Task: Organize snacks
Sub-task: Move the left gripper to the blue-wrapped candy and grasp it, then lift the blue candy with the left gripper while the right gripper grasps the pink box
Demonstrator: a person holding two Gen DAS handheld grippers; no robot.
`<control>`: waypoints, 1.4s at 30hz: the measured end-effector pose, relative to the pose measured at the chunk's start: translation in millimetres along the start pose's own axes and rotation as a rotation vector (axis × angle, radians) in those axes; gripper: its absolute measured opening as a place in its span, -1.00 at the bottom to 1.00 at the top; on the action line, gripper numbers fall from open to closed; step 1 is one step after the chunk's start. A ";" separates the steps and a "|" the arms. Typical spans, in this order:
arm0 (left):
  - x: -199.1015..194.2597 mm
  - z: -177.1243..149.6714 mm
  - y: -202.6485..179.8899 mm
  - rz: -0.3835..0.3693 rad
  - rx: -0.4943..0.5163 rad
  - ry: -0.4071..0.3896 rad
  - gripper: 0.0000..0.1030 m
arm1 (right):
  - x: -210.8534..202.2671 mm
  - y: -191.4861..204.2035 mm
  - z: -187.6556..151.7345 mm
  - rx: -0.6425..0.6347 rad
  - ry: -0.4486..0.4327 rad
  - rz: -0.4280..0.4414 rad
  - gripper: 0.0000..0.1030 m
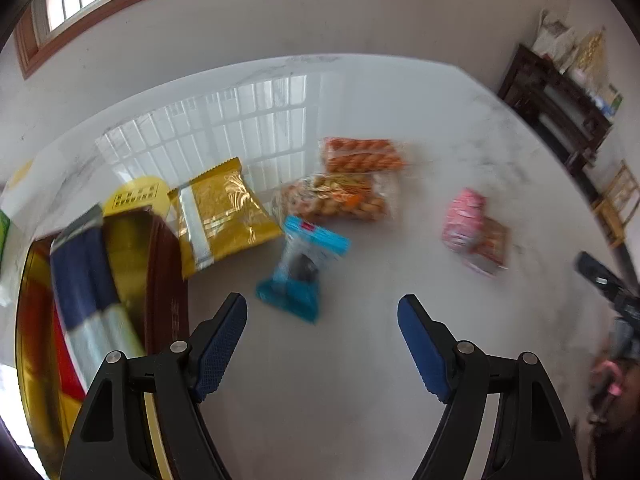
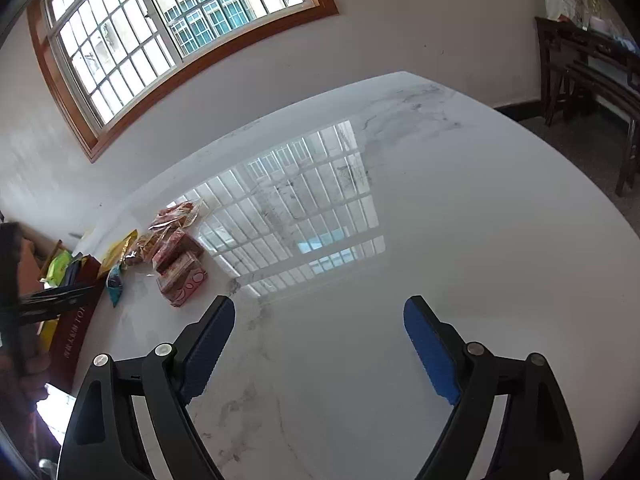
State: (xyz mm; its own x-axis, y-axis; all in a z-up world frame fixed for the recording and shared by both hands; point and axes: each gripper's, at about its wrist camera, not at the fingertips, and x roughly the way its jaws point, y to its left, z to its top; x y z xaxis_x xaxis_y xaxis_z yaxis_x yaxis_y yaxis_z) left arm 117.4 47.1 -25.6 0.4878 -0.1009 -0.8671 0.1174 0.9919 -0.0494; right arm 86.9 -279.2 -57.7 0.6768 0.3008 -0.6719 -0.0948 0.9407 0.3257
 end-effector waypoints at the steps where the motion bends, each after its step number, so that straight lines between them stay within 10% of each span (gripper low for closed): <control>1: 7.5 3.0 0.7 0.017 0.002 0.013 0.42 | 1.4 -0.1 0.1 -0.001 0.010 0.012 0.64; 13: 41.4 16.8 -0.7 0.024 0.024 0.050 0.08 | 4.4 -4.5 0.4 0.016 0.034 0.076 0.70; 18: 36.2 13.1 -3.6 0.035 0.038 0.012 -0.36 | 4.9 -2.6 0.1 0.006 0.036 0.069 0.72; 42: -88.8 -86.6 -42.4 -0.217 -0.123 -0.034 -0.39 | 64.3 108.2 13.5 -0.438 0.158 0.169 0.77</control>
State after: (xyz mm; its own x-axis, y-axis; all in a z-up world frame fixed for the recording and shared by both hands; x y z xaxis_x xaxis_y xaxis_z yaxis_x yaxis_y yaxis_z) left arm -5.8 20.7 10.5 0.4914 -0.3134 -0.8126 0.1178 0.9484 -0.2945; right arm 130.0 -160.1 -56.7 0.5100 0.4432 -0.7372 -0.5148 0.8439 0.1512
